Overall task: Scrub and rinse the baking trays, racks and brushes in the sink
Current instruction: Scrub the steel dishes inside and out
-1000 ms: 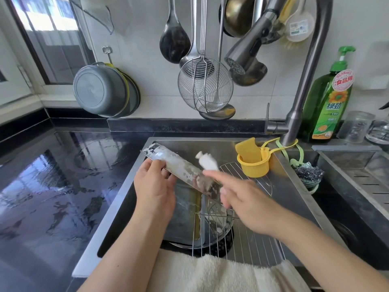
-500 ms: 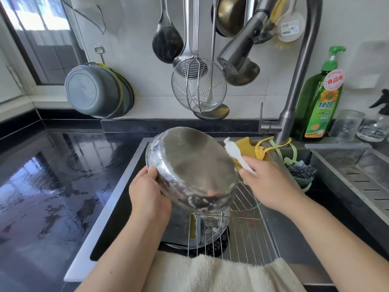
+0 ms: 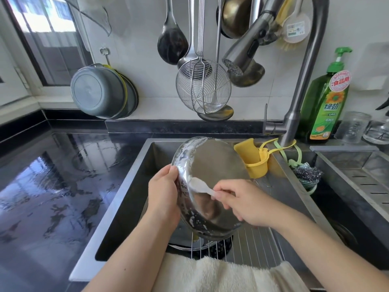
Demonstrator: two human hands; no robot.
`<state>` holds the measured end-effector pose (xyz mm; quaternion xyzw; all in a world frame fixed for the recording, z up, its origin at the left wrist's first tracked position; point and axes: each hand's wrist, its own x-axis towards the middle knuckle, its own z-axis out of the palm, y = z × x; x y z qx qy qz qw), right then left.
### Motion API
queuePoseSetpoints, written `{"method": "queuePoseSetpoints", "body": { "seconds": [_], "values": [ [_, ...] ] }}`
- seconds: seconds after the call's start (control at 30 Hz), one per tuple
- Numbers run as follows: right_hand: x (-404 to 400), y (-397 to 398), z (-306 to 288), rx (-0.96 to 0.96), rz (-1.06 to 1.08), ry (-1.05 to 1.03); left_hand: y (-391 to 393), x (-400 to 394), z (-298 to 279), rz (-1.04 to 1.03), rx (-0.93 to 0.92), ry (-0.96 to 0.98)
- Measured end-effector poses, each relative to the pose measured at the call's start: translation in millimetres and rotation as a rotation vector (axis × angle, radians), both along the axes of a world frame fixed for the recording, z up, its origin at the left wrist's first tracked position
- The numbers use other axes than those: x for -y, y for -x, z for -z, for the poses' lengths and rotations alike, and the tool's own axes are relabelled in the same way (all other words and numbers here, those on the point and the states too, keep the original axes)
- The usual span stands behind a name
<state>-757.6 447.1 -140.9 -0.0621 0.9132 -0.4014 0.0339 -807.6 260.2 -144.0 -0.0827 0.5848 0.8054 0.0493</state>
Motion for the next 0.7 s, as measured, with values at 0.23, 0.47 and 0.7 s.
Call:
{"method": "queuePoseSetpoints", "body": {
  "seconds": [0.23,0.47,0.7],
  "values": [
    [-2.6,17.9,-4.3,-0.205,0.216,-0.178,-2.0,0.2,-2.7,-0.024,-0.058,-0.014],
    [6.7,19.2,-12.8,-0.319,0.324,-0.247,-3.2,-3.4,-3.0,0.015,-0.069,-0.007],
    [5.7,13.2,-12.9,-0.338,0.336,-0.292,-4.9,-3.7,-4.5,0.021,-0.105,0.004]
  ]
}}
